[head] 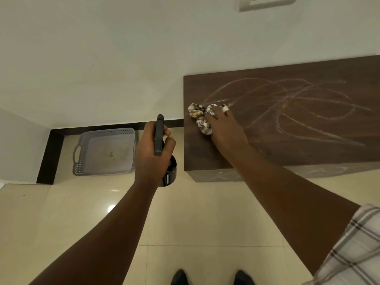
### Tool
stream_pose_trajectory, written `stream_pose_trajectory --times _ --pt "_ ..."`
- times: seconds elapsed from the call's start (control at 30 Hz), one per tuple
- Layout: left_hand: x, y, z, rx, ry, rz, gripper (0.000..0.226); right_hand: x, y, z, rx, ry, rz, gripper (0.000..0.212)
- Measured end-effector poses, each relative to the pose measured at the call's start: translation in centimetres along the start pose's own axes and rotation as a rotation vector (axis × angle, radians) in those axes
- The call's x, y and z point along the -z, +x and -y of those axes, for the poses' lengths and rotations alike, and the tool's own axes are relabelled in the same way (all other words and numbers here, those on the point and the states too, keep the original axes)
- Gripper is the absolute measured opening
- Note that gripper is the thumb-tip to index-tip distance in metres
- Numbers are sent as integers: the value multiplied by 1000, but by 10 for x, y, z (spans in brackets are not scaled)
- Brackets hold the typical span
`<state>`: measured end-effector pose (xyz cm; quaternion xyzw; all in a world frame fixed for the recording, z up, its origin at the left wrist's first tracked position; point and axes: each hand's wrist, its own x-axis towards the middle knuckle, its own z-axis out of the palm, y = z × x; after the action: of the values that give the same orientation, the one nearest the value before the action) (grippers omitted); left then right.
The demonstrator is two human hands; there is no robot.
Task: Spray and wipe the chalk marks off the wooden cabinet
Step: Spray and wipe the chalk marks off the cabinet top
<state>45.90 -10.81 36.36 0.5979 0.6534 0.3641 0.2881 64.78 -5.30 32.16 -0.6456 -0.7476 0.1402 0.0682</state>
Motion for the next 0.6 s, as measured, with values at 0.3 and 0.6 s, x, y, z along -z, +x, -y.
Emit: stream_pose_trajectory --times 0.3,0.6 --pt "-28 1 -25 -38 -20 28 14 15 -55 -102 -224 7 -87 48" --pt "-34 2 -26 -53 -6 46 13 2 -68 -63 -71 10 -64 40"
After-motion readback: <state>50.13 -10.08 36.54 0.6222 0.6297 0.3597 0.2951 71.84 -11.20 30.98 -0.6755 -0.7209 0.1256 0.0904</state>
